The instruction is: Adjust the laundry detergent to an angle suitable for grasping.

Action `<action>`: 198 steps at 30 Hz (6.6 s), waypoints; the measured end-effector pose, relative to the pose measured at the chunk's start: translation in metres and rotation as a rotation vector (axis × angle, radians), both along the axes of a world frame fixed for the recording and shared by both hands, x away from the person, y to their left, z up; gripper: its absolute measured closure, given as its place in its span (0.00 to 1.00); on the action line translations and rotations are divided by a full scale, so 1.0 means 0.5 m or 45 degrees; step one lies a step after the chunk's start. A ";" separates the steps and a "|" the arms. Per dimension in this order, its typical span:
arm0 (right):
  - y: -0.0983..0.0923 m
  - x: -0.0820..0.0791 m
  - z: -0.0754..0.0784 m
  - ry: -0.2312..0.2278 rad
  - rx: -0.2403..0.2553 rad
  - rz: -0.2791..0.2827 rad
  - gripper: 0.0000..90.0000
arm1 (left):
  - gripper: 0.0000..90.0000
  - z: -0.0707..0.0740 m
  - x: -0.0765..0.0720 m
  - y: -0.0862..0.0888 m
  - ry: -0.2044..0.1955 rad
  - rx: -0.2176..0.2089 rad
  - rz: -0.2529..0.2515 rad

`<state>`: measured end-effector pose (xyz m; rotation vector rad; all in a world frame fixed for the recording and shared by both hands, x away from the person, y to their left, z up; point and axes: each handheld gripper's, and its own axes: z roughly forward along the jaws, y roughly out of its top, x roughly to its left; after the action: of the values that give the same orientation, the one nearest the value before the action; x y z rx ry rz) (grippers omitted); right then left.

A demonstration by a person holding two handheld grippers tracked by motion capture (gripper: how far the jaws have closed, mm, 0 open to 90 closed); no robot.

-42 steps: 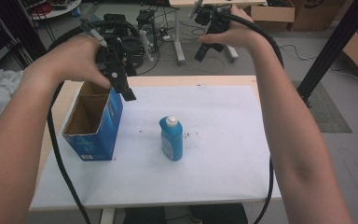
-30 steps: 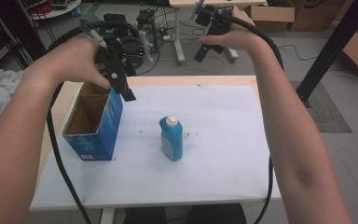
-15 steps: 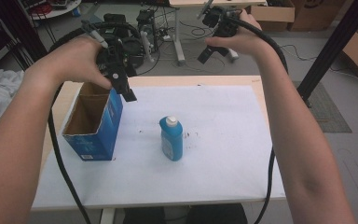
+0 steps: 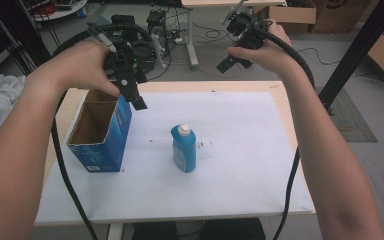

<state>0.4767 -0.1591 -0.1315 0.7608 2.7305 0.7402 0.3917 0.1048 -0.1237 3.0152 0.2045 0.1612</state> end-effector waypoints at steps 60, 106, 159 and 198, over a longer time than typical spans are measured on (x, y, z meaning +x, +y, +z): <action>0.037 -0.215 -0.177 -0.068 0.213 0.046 0.27 | 0.18 -0.016 -0.006 0.007 0.029 -0.022 0.033; 0.139 -0.253 -0.320 0.026 0.252 -0.047 0.27 | 0.18 -0.017 -0.001 0.012 0.046 -0.046 0.051; 0.196 -0.250 -0.397 -0.054 0.190 -0.158 0.43 | 0.18 -0.031 0.005 0.013 0.069 -0.039 0.064; 0.174 -0.245 -0.397 -0.077 0.257 -0.112 0.47 | 0.19 -0.035 0.010 0.015 0.072 -0.036 0.066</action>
<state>0.3544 -0.0720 -0.3299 0.8791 2.5770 1.0128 0.3966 0.1122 -0.1410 2.9901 0.2877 0.0766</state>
